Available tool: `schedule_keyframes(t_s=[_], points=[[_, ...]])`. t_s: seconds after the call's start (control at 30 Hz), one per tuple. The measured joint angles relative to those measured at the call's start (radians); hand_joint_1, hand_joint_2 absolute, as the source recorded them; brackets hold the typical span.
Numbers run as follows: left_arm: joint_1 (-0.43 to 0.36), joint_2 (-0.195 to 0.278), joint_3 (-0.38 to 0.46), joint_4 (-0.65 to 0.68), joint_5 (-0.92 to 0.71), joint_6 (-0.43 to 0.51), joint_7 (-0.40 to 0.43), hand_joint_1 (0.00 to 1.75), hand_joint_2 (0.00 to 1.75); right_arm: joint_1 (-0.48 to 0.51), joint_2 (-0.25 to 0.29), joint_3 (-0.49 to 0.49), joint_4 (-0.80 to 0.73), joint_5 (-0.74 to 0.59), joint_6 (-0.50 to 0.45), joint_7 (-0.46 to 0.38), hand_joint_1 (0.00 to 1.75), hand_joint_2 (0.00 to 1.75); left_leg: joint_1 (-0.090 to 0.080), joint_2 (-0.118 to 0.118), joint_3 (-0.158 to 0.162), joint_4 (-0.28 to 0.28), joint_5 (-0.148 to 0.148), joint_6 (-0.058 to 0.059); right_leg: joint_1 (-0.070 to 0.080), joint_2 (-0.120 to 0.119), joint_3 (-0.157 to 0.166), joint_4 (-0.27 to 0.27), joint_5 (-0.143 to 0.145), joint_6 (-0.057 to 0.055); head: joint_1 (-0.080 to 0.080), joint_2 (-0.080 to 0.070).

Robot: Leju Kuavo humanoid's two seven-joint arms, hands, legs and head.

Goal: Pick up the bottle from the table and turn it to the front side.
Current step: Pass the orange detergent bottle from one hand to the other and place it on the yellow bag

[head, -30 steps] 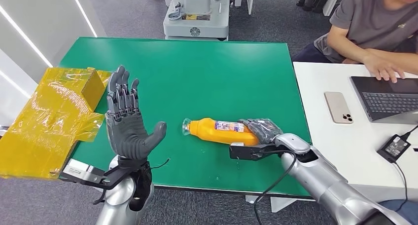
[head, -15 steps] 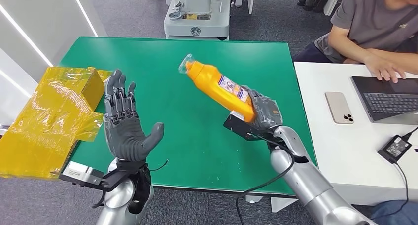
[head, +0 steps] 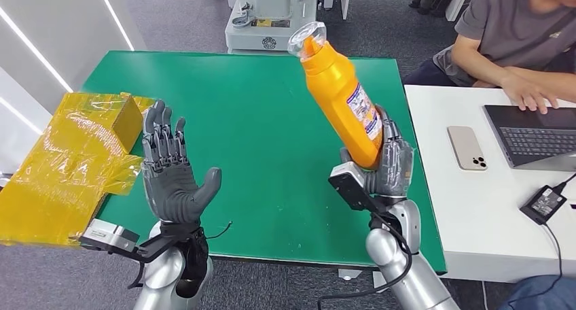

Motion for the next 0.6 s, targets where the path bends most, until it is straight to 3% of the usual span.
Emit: schedule_keyframes(t_s=[0.23, 0.6], points=[[-0.016, 0.0, 0.0, 0.042, 0.079, -0.084, 0.045, 0.0, 1.75, 0.029, 0.009, -0.007, -0.027, 0.006, -0.021, -0.115, 1.75, 1.75, 0.0, 0.0, 0.0, 0.0, 0.0, 0.0, 0.0, 0.0, 0.0, 0.0, 0.0, 0.0, 0.0, 0.0], [-0.108, 0.0, -0.031, 0.214, 0.134, -0.248, 0.124, 0.0, 1.75, 0.041, 0.024, 0.037, 0.008, 0.024, 0.059, -0.178, 1.75, 1.75, 0.0, 0.0, 0.0, 0.0, 0.0, 0.0, 0.0, 0.0, 0.0, 0.0, 0.0, 0.0, 0.0, 0.0]])
